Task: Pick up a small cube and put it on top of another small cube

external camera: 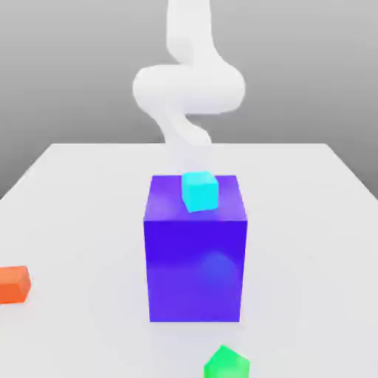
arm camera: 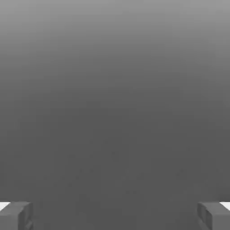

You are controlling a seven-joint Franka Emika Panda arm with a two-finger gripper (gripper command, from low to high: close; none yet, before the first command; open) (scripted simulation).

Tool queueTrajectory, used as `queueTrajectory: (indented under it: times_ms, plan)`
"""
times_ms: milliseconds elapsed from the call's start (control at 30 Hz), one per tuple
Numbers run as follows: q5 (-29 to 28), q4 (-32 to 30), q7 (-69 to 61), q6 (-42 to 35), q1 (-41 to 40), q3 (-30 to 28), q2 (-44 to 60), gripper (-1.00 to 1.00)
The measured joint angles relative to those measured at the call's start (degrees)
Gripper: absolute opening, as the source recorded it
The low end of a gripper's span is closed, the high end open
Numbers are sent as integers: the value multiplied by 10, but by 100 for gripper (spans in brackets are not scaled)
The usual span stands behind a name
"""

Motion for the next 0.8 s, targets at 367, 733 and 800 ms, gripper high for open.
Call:
queueTrajectory:
  times_ms: [367,733,800]
  plan:
    - [-54,45,-108,39,52,56,232,0]
    - [-99,88,-218,79,118,101,460,0]
    - [-106,96,-239,86,125,110,501,0]
